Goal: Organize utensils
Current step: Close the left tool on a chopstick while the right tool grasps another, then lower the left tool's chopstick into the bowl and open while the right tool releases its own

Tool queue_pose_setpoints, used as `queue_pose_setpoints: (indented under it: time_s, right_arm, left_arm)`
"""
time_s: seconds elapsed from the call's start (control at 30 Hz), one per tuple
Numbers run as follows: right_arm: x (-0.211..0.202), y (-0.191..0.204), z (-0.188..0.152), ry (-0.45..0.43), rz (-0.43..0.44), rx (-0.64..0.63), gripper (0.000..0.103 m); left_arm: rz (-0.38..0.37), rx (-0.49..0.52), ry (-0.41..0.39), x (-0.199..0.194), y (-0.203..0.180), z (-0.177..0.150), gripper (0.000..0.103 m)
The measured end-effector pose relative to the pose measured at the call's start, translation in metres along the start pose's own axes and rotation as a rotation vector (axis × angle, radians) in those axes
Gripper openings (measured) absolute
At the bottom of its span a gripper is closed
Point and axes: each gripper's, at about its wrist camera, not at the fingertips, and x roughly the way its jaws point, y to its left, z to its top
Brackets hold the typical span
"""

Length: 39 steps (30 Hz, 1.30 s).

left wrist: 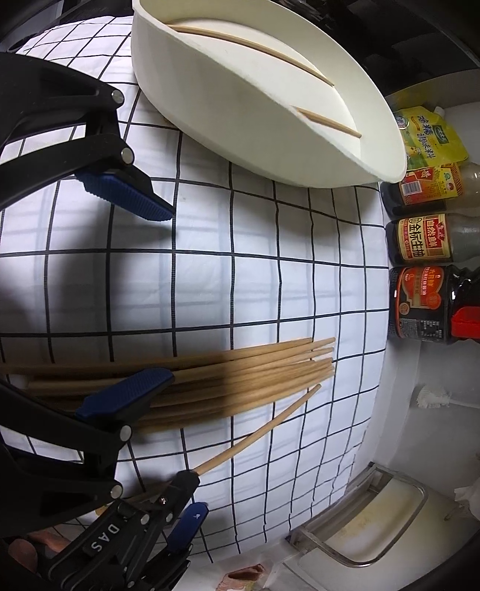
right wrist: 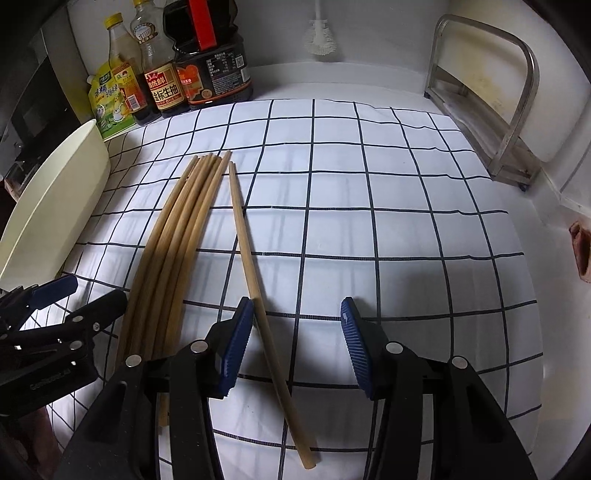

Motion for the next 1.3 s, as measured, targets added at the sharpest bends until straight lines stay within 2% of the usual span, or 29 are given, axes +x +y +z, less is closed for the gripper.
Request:
queue_pose_setpoints:
  time_s: [0.33,0.43,0.57,0.73,0.77,0.8,0.87,1.1,1.3]
  right_arm:
    - [0.005,0.009,0.004,-0.005,-0.022,-0.065,0.047]
    - [0.006,0.012,0.005,-0.012,-0.034,-0.098,0.047]
    - [0.007,0.019,0.006,-0.018,-0.028,-0.128,0.046]
    - [0.006,0.028,0.005,-0.011,0.007,-0.163,0.019]
    - [0.006,0.03,0.005,-0.01,0.009,-0.166,0.015]
    - [0.006,0.03,0.005,-0.008,0.01,-0.168,0.007]
    - [0.005,0.029,0.005,-0.003,0.026,-0.155,0.006]
    - [-0.005,0.019,0.007,0.003,0.071,-0.068,0.006]
    - [-0.034,0.017,0.018,-0.016,0.094,-0.004,0.006]
  left_arm:
    - [0.034,0.0,0.014,0.01,-0.006,0.002,0.081]
    - [0.025,-0.021,0.008,0.012,-0.003,0.004,0.077]
    - [0.021,-0.003,-0.009,0.01,-0.009,0.006,0.06]
    - [0.008,0.002,-0.016,0.007,-0.012,0.007,0.036]
    - [0.006,0.003,-0.016,0.007,-0.012,0.007,0.026]
    - [0.001,0.005,-0.015,0.006,-0.012,0.007,0.016]
    - [-0.008,0.013,-0.009,0.006,-0.013,0.006,0.007]
    - [-0.046,0.01,0.013,0.002,-0.011,0.007,0.007]
    - [-0.096,0.031,-0.054,-0.036,-0.009,0.02,0.007]
